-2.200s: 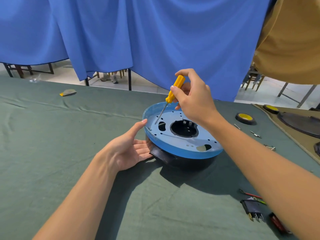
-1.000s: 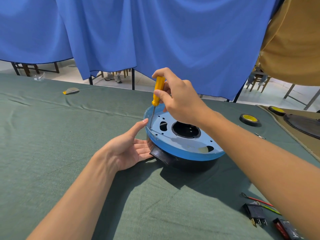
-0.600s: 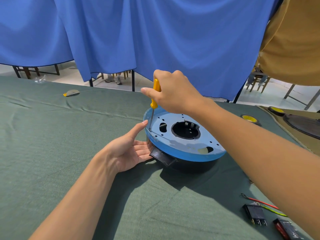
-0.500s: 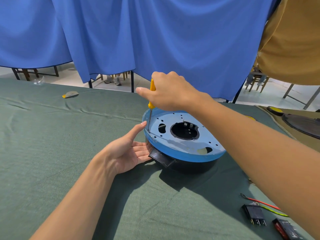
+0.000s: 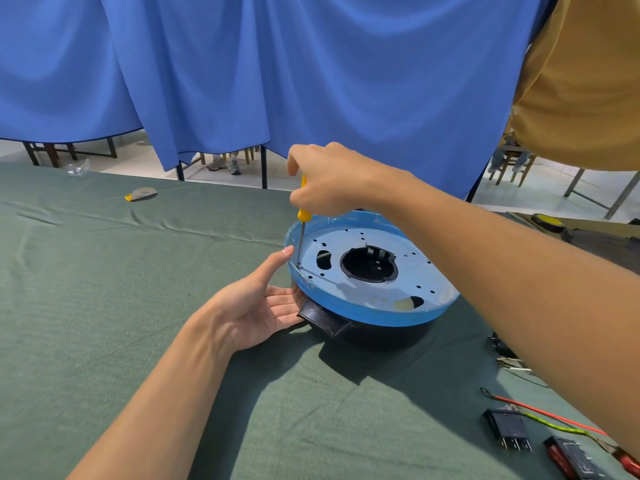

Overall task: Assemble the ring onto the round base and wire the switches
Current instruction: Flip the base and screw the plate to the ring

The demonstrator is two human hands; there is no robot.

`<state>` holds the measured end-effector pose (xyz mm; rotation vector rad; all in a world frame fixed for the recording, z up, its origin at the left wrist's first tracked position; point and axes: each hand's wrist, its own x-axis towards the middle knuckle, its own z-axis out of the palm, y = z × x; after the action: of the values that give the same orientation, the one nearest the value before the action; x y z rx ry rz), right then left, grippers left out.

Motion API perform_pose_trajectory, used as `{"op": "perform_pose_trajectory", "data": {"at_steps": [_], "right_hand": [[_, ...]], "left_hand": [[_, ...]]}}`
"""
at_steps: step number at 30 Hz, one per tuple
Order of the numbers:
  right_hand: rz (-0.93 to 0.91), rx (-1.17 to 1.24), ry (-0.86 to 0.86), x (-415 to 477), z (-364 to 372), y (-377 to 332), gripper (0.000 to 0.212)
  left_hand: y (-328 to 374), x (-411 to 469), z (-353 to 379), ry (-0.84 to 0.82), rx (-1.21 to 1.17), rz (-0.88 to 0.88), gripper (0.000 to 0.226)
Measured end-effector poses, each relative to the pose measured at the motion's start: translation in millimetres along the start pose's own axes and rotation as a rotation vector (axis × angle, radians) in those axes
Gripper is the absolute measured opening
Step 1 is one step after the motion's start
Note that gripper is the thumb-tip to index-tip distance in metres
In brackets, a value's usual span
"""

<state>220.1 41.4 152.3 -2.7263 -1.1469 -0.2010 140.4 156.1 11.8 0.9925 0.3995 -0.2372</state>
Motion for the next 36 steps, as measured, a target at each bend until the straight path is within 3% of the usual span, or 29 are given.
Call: {"op": "perform_pose_trajectory", "data": {"at_steps": [4,8,12,18,20,21,24,27,31,33,35,36], "right_hand": [[0.01,-0.075,0.093,0,1,-3,0.025],[0.013,-0.065,-0.012,-3,-3,-3,0.026],[0.019,-0.065,0.024,-3,-3,-3,0.03],[0.043,-0.108,0.081,-2,0,-10,0.004],[0.038,-0.134,0.039,-2,0,-13,0.013],[0.026,-0.132,-0.002,-2,-2,-15,0.007],[0.005,-0.073,-0.08,-3,-6,-19,0.033],[-0.003,-0.111,0.057,-2,-2,-20,0.009],[0.026,-0.223,0.156,0,6,-19,0.035],[0.029,-0.166,0.089,-2,4,-20,0.033],[0.015,-0.027,-0.003,-3,0,-20,0.012],[0.01,0.018,-0.03,-4,-4,-20,0.02]], "left_hand": [[0,0,0,0.005,0.002,0.005,0.088],[0,0,-1,0.011,0.002,0.01,0.092],[0,1,-2,0.006,-0.006,0.01,0.088],[0,-1,-1,0.004,-0.005,0.009,0.09],[0,-2,0,0.008,-0.008,0.014,0.089],[0,-2,1,0.014,-0.008,0.015,0.088],[0,-3,2,0.029,-0.004,0.012,0.086],[0,-4,3,0.028,-0.009,0.013,0.085],[0,-4,4,0.021,0.001,0.017,0.081],[1,-4,5,0.035,0.054,0.017,0.076],[4,-3,4,0.071,0.15,0.01,0.07],[7,-3,2,0.08,0.197,-0.001,0.066]]}}
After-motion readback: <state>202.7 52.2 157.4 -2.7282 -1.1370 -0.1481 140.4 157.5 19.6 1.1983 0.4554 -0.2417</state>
